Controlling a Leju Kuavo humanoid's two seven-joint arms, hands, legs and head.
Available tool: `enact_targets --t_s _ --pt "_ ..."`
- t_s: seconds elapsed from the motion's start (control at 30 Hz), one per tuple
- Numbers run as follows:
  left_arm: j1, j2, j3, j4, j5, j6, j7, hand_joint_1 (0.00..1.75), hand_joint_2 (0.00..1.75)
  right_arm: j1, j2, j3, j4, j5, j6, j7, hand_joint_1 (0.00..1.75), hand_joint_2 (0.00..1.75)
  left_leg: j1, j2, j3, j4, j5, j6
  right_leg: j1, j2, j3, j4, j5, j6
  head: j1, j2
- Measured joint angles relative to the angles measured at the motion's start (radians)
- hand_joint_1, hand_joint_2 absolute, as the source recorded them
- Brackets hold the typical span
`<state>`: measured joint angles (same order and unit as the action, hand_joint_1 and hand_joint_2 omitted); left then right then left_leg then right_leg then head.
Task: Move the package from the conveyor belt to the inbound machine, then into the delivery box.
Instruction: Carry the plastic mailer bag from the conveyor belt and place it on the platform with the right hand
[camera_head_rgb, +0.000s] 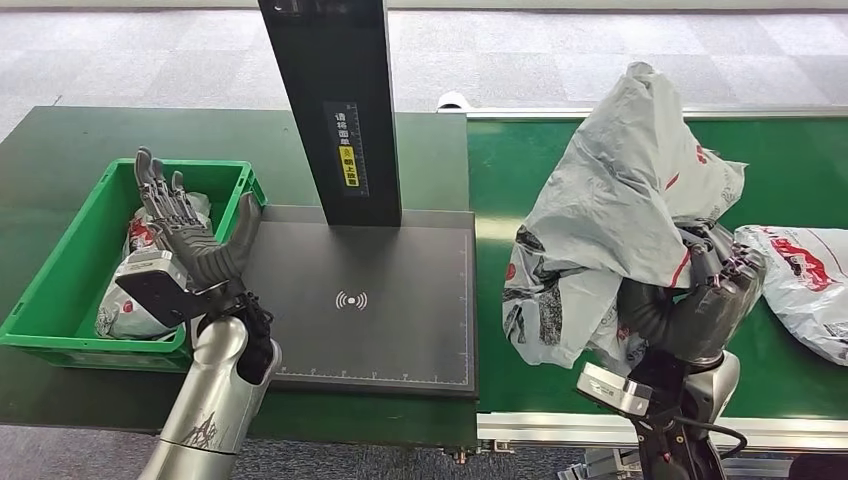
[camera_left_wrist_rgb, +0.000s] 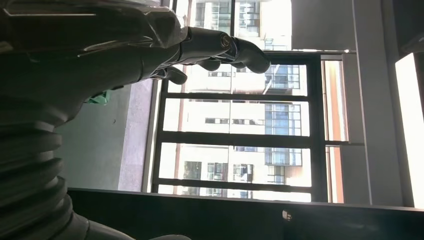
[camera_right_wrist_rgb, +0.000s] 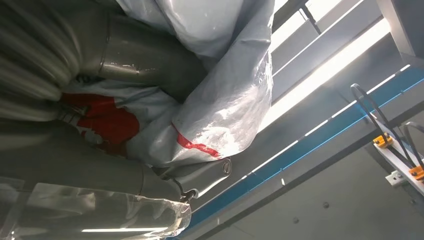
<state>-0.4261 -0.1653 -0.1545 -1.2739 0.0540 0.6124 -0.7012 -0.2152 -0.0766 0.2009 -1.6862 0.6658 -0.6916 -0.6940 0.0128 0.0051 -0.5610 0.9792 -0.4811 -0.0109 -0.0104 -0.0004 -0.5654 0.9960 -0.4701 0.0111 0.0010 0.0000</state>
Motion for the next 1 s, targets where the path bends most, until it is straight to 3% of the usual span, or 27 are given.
enact_targets --t_s 0.23,0.53,0.87,1.0 --pt "0.031 0.002 0.004 -0.049 -0.001 0.015 0.000 0.00 1.75 -0.081 -0.050 0.144 0.163 0.180 0.018 0.017 1.75 1.75 0.000 0.000 0.000 0.000 0.000 0.000 0.000 0.000 0.000 0.000 0.000 0.000 0.000 0.000" --pt "0.059 0.009 0.020 -0.094 -0.010 0.005 0.000 0.00 1.75 -0.369 -0.105 0.402 0.469 0.373 0.263 0.135 1.75 1.75 0.000 0.000 0.000 0.000 0.001 0.000 0.000 0.000 0.000 0.001 0.001 0.000 0.000 0.000" --pt "0.079 0.014 0.026 -0.117 -0.014 0.000 0.000 0.00 1.75 -0.505 -0.107 0.577 0.665 0.412 0.345 0.167 1.75 1.75 0.000 -0.001 -0.001 0.000 0.001 0.000 0.000 -0.001 -0.001 0.001 0.000 0.000 0.000 0.000" --pt "0.078 0.013 0.029 -0.119 -0.013 -0.003 0.000 0.00 1.75 -0.550 -0.079 0.641 0.739 0.413 0.397 0.184 1.75 1.75 0.000 0.000 -0.001 0.000 0.001 0.000 0.000 0.000 -0.001 0.001 0.001 0.000 0.000 0.000"
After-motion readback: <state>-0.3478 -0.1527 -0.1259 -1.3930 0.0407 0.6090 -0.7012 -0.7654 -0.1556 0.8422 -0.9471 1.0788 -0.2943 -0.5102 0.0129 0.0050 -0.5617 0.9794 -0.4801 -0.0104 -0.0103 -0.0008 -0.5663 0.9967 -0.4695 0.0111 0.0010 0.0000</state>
